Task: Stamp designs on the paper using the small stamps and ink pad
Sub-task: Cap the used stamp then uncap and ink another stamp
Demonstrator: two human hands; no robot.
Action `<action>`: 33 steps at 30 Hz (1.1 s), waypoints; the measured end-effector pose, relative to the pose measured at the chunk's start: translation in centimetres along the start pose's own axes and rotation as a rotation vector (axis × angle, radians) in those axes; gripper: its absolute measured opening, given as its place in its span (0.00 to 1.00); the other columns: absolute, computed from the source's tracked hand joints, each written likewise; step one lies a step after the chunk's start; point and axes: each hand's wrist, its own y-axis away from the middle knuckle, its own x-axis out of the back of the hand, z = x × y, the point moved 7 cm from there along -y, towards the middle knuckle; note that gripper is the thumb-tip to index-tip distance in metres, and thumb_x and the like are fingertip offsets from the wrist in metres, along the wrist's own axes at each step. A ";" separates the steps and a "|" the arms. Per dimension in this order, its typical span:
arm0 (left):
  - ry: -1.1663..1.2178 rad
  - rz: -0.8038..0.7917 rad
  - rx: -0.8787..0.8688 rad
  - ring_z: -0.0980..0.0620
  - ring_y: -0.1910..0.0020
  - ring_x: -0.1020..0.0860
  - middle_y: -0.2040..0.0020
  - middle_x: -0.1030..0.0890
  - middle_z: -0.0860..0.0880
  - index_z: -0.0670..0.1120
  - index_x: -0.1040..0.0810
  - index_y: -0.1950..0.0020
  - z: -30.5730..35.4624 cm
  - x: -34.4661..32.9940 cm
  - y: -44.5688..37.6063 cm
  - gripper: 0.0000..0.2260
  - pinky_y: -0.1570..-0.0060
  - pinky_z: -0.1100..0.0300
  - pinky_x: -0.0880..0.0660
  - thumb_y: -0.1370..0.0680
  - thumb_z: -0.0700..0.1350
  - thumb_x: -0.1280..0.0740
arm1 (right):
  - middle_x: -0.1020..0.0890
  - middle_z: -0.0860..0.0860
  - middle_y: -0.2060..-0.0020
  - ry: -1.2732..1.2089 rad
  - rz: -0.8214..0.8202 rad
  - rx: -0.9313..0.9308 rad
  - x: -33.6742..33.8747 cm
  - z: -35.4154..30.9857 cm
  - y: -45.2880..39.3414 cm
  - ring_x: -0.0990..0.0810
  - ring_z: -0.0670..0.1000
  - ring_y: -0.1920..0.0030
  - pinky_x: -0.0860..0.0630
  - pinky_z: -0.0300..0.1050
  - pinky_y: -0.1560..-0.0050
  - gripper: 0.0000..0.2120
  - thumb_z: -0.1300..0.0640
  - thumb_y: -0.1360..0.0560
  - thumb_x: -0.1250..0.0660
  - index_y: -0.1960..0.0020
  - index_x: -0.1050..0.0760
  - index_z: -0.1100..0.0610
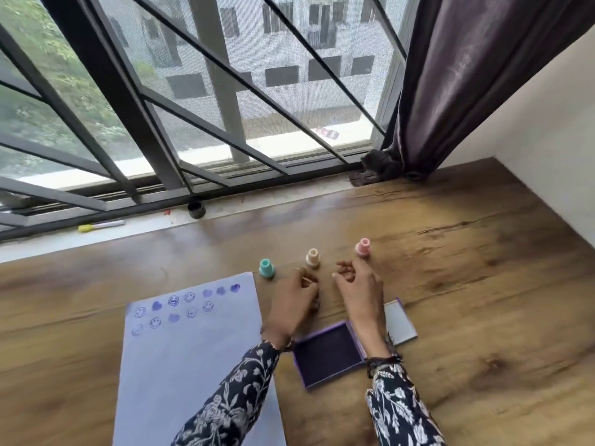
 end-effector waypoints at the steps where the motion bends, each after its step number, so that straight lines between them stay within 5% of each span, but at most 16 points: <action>1: 0.010 0.051 -0.008 0.57 0.74 0.21 0.68 0.20 0.48 0.46 0.26 0.51 0.2 0.6 0.1 0.07 0.66 0.64 0.21 0.27 0.36 0.38 | 0.16 0.57 0.53 0.015 -0.017 0.021 -0.5 -0.6 -0.3 0.20 0.57 0.52 0.26 0.47 0.50 0.09 0.65 0.31 0.31 0.51 0.22 0.61; 6: -0.008 0.073 -0.076 0.42 0.62 0.17 0.58 0.16 0.39 0.47 0.26 0.41 1.5 0.9 -0.7 0.14 0.56 0.49 0.19 0.26 0.38 0.40 | 0.19 0.55 0.47 0.090 -0.099 0.130 -2.2 -2.3 -1.2 0.23 0.55 0.47 0.28 0.46 0.48 0.12 0.62 0.28 0.33 0.44 0.24 0.58; 10: 0.156 0.092 -0.059 0.49 0.69 0.21 0.64 0.18 0.45 0.46 0.22 0.46 1.3 1.5 0.0 0.11 0.68 0.62 0.21 0.25 0.37 0.40 | 0.20 0.54 0.47 0.106 -0.128 0.166 -2.1 -2.6 -0.5 0.23 0.55 0.46 0.31 0.41 0.50 0.13 0.65 0.29 0.34 0.45 0.24 0.55; 15: 0.436 0.027 -0.121 0.52 0.55 0.20 0.55 0.18 0.45 0.43 0.21 0.54 1.4 2.4 2.7 0.04 0.59 0.66 0.21 0.25 0.37 0.35 | 0.18 0.51 0.53 0.051 -0.174 0.201 0.0 -3.2 3.3 0.19 0.53 0.55 0.22 0.52 0.58 0.12 0.60 0.28 0.33 0.48 0.29 0.48; 19: 0.666 -0.140 -0.078 0.55 0.56 0.17 0.57 0.16 0.50 0.42 0.21 0.50 0.7 2.1 6.0 0.05 0.58 0.67 0.21 0.24 0.38 0.36 | 0.20 0.49 0.61 0.052 -0.170 0.230 1.5 -3.6 7.4 0.20 0.52 0.60 0.28 0.47 0.66 0.10 0.54 0.27 0.32 0.50 0.32 0.50; 24: 0.731 -0.187 -0.002 0.50 0.53 0.16 0.55 0.14 0.48 0.43 0.19 0.47 -1.1 2.7 8.7 0.11 0.59 0.66 0.20 0.29 0.41 0.30 | 0.18 0.52 0.56 0.173 -0.258 0.332 1.9 -3.9 10.4 0.19 0.53 0.56 0.26 0.45 0.62 0.12 0.49 0.26 0.35 0.47 0.32 0.53; 29: 0.960 -0.273 0.075 0.50 0.54 0.16 0.54 0.14 0.45 0.42 0.18 0.50 -1.8 2.7 10.8 0.14 0.60 0.66 0.20 0.35 0.41 0.30 | 0.21 0.48 0.65 -0.011 -0.306 0.383 2.5 -5.0 12.2 0.21 0.44 0.63 0.27 0.43 0.65 0.10 0.44 0.25 0.42 0.54 0.31 0.51; 33: 1.034 -0.273 0.128 0.51 0.56 0.16 0.55 0.14 0.45 0.42 0.18 0.52 -2.2 2.2 11.6 0.11 0.60 0.66 0.20 0.34 0.40 0.30 | 0.26 0.45 0.74 -0.153 -0.194 0.368 2.9 -5.4 12.9 0.25 0.41 0.70 0.32 0.38 0.69 0.10 0.41 0.27 0.47 0.62 0.34 0.44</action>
